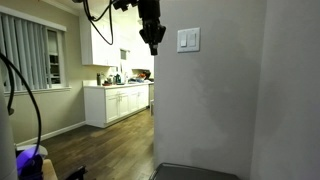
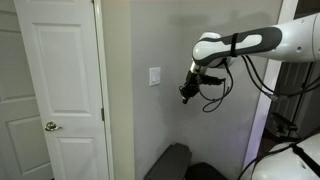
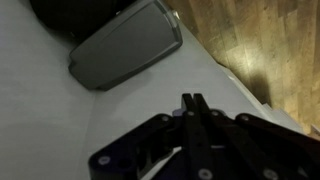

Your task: Flip the right light switch

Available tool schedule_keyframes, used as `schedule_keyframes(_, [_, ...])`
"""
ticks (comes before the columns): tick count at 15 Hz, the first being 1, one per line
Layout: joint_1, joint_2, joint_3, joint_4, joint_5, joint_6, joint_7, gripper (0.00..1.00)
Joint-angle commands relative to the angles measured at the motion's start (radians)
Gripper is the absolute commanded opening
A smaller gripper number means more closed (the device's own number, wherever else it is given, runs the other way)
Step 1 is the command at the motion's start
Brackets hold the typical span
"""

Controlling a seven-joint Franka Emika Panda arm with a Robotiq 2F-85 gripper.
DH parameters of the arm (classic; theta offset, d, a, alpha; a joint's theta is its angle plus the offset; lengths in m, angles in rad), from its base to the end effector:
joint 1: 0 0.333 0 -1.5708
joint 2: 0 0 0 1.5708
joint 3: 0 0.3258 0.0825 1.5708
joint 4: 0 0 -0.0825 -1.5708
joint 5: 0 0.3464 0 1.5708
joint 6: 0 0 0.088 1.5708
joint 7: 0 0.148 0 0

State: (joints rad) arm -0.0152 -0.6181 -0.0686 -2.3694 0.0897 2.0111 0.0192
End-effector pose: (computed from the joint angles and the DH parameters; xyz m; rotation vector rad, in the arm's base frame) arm 0.3565 -0.0252 0.5450 -2.9920 0.1846 -0.3941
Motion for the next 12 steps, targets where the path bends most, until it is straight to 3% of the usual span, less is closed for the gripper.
schedule_keyframes(1, [-0.01, 0.118, 0.006, 0.083, -0.024, 0.117, -0.032, 0.0])
schedule_keyframes(6, [-0.008, 0.254, 0.02, 0.207, -0.087, 0.279, -0.045, 0.0])
schedule_keyframes(12, [-0.011, 0.384, 0.032, 0.332, -0.142, 0.38, -0.027, 0.0])
